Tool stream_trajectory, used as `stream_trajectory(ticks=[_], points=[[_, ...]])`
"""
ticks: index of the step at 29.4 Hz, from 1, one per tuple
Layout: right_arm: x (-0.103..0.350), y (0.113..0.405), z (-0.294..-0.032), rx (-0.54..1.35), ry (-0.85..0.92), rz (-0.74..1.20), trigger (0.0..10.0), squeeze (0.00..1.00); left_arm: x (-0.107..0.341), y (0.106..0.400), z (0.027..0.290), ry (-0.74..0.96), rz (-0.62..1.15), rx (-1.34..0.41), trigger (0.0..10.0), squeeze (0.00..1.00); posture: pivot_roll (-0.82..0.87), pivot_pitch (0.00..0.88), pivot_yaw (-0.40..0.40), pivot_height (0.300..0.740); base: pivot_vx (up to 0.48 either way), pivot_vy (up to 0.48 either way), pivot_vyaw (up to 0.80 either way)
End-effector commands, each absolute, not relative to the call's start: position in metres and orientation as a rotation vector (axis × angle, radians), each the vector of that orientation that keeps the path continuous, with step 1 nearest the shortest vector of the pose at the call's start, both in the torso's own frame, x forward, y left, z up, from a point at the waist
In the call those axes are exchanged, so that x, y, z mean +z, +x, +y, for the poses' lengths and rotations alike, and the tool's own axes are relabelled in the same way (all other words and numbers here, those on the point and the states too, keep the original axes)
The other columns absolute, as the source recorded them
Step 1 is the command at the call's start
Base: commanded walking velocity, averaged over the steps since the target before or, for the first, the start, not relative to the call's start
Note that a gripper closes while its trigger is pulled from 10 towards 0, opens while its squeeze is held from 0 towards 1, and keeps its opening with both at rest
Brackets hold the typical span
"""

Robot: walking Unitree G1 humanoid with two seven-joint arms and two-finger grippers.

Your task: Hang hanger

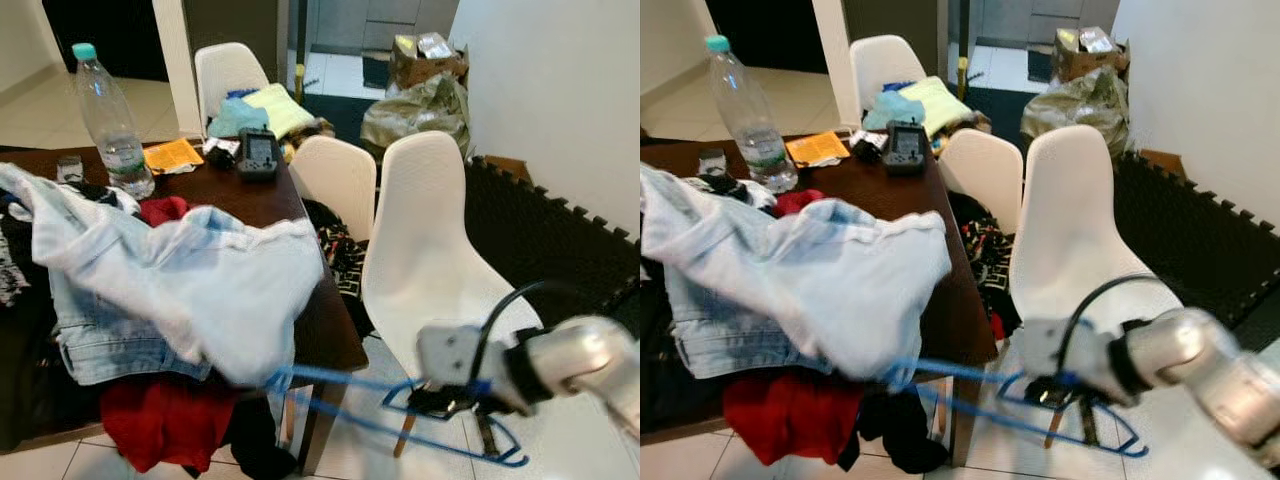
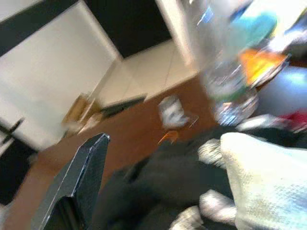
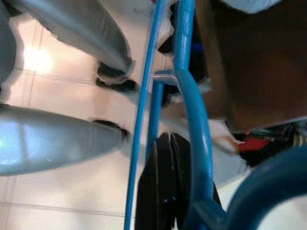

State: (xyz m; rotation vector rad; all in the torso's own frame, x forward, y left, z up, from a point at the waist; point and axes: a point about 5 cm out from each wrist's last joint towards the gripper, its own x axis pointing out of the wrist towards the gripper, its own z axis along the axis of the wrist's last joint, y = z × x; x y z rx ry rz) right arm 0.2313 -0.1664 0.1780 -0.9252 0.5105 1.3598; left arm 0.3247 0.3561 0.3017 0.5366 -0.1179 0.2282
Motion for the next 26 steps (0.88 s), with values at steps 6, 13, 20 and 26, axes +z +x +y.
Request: stream_trajectory(ticks=[6, 13, 20, 26], points=[[0.192, 0.250, -0.112, 1.320, -0.671, 0.314, 10.0, 0.00, 0.280, 0.359, 0.256, 0.376, -0.264, -0.089, 10.0, 1.00, 0.13, 0.046, -0.056, 0.740, 0.000, 0.000, 0.00], [0.204, 0.259, -0.086, 1.251, -0.448, 0.294, 10.0, 0.00, 0.272, 0.366, 0.211, 0.304, -0.311, -0.209, 10.0, 0.80, 0.12, 0.046, -0.056, 0.740, 0.000, 0.000, 0.00], [0.208, 0.297, -0.078, 0.909, -0.130, 0.354, 10.0, 0.00, 0.285, 0.370, 0.204, 0.282, -0.377, -0.187, 10.0, 0.57, 0.11, 0.059, -0.046, 0.740, 0.000, 0.000, 0.00], [0.228, 0.326, -0.117, 0.669, 0.064, 0.303, 10.0, 0.00, 0.306, 0.364, 0.259, 0.323, -0.412, 0.044, 10.0, 0.54, 0.11, 0.061, -0.044, 0.740, 0.000, 0.000, 0.00]])
